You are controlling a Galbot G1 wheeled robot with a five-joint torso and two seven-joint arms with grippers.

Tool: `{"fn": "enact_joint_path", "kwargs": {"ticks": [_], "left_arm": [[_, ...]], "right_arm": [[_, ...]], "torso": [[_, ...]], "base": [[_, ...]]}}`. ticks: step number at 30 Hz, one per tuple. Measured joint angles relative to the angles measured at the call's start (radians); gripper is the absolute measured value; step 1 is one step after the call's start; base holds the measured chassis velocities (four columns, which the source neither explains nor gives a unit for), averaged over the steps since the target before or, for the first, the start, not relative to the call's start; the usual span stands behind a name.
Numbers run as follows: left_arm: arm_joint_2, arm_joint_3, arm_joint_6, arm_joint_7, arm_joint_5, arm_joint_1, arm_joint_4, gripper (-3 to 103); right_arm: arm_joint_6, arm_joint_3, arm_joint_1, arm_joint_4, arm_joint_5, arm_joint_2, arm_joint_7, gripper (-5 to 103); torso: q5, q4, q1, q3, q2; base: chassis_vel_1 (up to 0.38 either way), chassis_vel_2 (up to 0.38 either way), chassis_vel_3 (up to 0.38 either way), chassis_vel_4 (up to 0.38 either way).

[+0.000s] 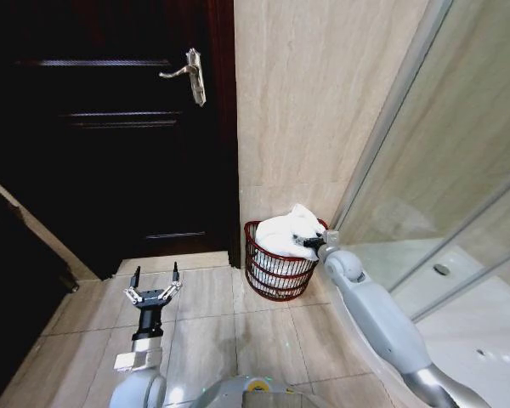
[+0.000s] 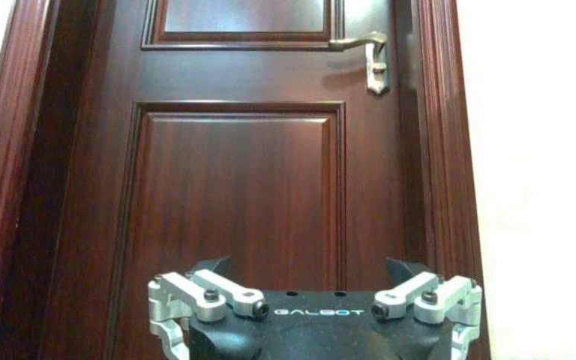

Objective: Discard the used towel into the hamper.

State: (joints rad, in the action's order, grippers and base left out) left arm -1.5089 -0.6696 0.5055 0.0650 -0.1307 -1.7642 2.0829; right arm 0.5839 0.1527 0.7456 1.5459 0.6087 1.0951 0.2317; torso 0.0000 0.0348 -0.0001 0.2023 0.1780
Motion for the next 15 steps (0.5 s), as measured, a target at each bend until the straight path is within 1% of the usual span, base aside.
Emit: {"fn": "enact_joint_path", "kwargs": {"ticks": [4,7,8,10,15], "left_arm": [[-0.002,-0.004,0.000,0.001,-0.001,0.001,0.000,100],[-0.004,-0.007,0.004,0.002,-0.003,0.000,-0.002,100],[-0.004,-0.007,0.004,0.002,-0.003,0.000,-0.002,100],[-0.008,-0.006,0.010,0.002,-0.003,-0.003,-0.008,100],[-0.019,0.000,0.016,0.001,0.008,-0.003,-0.015,100]], "right_arm": [[-0.007,0.004,-0.003,-0.005,-0.003,-0.007,-0.003,100],[-0.024,0.019,0.019,0.071,-0.026,-0.026,0.003,100],[-0.024,0.019,0.019,0.071,-0.026,-0.026,0.003,100],[-0.029,0.027,0.033,0.142,-0.024,-0.040,0.011,100],[-0.036,0.009,0.043,0.182,-0.006,-0.037,0.002,100]], "torso": [[0.0002,0.0001,0.000,0.000,0.000],[0.0004,-0.0004,0.000,0.000,0.000],[0.0004,-0.0004,0.000,0.000,0.000],[-0.0002,-0.0005,0.000,0.000,0.000],[-0.0001,-0.0005,0.000,0.000,0.000]], "base": [[0.000,0.000,0.000,0.000],[0.000,0.000,0.000,0.000],[0.000,0.000,0.000,0.000],[0.000,0.000,0.000,0.000],[0.000,0.000,0.000,0.000]]}}
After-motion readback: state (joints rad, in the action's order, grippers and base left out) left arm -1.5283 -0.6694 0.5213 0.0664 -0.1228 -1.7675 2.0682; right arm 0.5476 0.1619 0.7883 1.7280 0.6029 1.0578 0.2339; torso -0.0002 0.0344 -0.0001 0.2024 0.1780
